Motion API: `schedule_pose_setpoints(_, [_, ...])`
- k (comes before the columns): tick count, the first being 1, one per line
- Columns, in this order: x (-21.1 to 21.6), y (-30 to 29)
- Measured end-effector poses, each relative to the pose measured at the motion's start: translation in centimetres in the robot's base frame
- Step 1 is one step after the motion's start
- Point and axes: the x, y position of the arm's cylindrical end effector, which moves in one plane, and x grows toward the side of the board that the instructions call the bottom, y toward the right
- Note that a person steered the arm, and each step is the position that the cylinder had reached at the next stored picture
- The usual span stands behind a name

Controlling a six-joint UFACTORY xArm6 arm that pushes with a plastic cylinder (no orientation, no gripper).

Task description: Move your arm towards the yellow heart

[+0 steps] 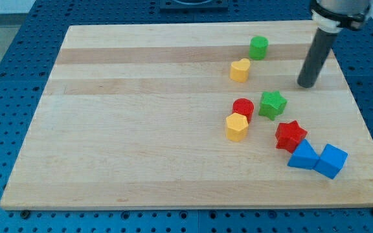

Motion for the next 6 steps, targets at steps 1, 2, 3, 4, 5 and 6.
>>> schedule_pose_setpoints(1, [-1.4,-2.5])
schedule_pose_setpoints(2, [-3.1,-2.8])
schedule_pose_setpoints(3, [-5.2,-1.0])
schedule_pose_setpoints(4, [-6.1,-1.2])
schedule_pose_setpoints(5, [-5.6,-1.2])
schedule_pose_setpoints(6, [-6.2,-1.9])
